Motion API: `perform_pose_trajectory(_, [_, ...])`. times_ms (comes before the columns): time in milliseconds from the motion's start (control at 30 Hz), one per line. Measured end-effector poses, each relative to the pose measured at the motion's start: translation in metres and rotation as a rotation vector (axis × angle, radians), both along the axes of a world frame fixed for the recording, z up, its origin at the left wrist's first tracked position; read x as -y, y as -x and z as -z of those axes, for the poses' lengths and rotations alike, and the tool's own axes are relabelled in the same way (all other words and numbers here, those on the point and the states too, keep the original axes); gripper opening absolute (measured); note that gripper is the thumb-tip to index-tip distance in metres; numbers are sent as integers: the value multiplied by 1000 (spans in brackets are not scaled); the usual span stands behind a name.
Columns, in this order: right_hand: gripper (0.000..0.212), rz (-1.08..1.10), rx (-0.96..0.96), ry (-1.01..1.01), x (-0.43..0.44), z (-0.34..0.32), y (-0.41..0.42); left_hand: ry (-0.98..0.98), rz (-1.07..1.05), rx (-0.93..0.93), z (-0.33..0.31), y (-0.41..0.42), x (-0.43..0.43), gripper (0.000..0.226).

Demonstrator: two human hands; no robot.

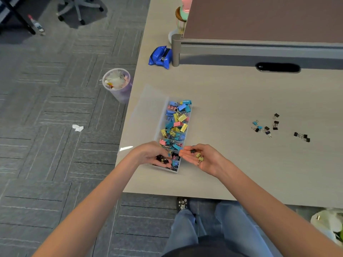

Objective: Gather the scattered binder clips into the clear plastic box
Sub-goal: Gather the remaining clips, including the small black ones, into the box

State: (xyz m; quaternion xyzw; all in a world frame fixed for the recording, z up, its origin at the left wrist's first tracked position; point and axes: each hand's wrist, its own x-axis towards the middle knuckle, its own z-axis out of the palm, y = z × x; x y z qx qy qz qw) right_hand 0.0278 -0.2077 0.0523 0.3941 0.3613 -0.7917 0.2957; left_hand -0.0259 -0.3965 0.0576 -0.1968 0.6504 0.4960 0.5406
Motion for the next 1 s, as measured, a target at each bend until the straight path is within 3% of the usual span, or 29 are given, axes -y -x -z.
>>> perform_pose_trajectory(233, [31, -31, 9, -31, 6, -2, -2, 129, 68, -120, -2, 7, 8, 24])
perform_pose_trajectory(533, [30, -294, 30, -75, 32, -5, 7, 167, 8, -168, -10, 4, 23, 19])
perform_pose_trajectory(733, [12, -422, 76, -101, 44, -8, 16, 140, -56, -171, -11, -2, 31, 22])
perform_pose_trajectory(867, [47, -547, 61, -193, 45, -13, 20, 167, -30, -200, -8, -1, 30, 20])
perform_pose_trajectory(1000, [45, -635, 7, -305, 45, -18, 22, 204, 41, -302, -2, -1, 25, 19])
